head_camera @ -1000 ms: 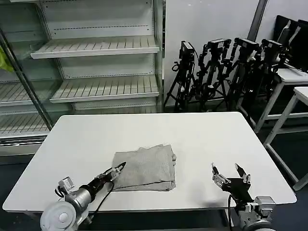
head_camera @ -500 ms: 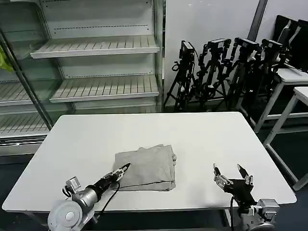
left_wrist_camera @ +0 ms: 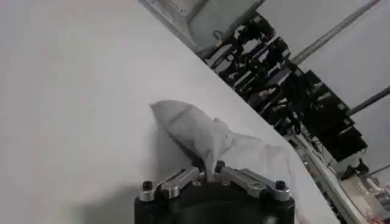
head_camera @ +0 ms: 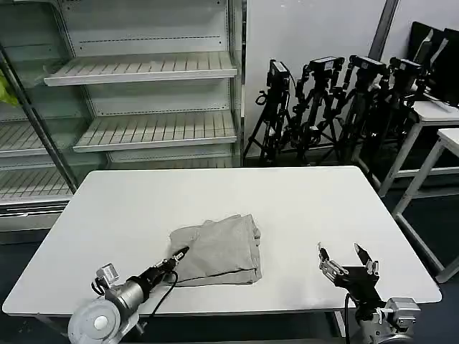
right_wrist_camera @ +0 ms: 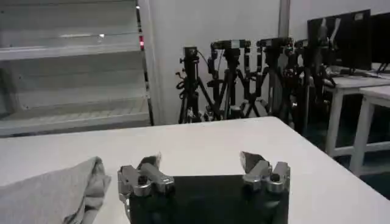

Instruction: Fold and organize the clothes.

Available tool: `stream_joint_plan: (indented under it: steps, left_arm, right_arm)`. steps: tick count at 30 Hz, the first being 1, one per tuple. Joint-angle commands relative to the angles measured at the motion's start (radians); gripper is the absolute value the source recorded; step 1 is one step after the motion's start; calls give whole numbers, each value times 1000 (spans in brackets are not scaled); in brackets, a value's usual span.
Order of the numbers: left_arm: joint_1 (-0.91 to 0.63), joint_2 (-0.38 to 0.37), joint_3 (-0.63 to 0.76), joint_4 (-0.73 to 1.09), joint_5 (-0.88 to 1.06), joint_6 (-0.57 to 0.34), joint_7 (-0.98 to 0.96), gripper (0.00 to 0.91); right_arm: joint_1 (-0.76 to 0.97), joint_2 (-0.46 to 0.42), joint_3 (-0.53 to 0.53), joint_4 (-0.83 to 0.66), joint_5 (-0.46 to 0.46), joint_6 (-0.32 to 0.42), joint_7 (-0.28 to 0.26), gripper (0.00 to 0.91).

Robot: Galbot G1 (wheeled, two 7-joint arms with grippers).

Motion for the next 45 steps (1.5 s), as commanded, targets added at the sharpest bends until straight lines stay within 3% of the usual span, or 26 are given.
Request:
stream_joint_plan:
  steps: [1, 10, 15, 18, 23, 24, 27, 32, 40, 45]
  left_arm:
    - [66, 65, -185, -112, 12, -3, -9, 30]
    - [206, 301, -553, -83, 312, -3, 115, 30]
    - [244, 428, -663, -90, 525, -4, 213, 30]
    - [236, 476, -662, -152, 580, -4, 241, 30]
    - [234, 533, -548, -277, 628, -4, 231, 30]
    - [206, 536, -400, -284, 641, -4, 222, 30]
    - [86, 497, -90, -266, 689, -4, 200, 30]
    - [-215, 281, 338, -65, 772, -2, 170, 30]
    - [-466, -12, 567, 123, 511, -1, 48, 30]
    - [-532, -116, 606, 216, 335, -2, -24, 30]
  right_arm:
    - [12, -5, -2, -5, 9, 1, 0, 907]
    - [91, -26, -31, -42, 27, 0, 0, 907]
    - [145, -35, -64, -72, 29, 1, -1, 907]
    - [173, -38, -82, -87, 29, 2, -2, 907]
    - [177, -35, -102, -90, 22, 10, -1, 907]
    - [180, -32, -111, -94, 10, 11, -2, 907]
    - [163, -20, -123, -87, -24, 17, -4, 907]
    - [127, 9, -125, -98, -100, 35, -8, 907]
    - [42, 35, -74, -82, -144, 43, -12, 907]
    - [20, 45, -49, -72, -145, 45, -12, 907]
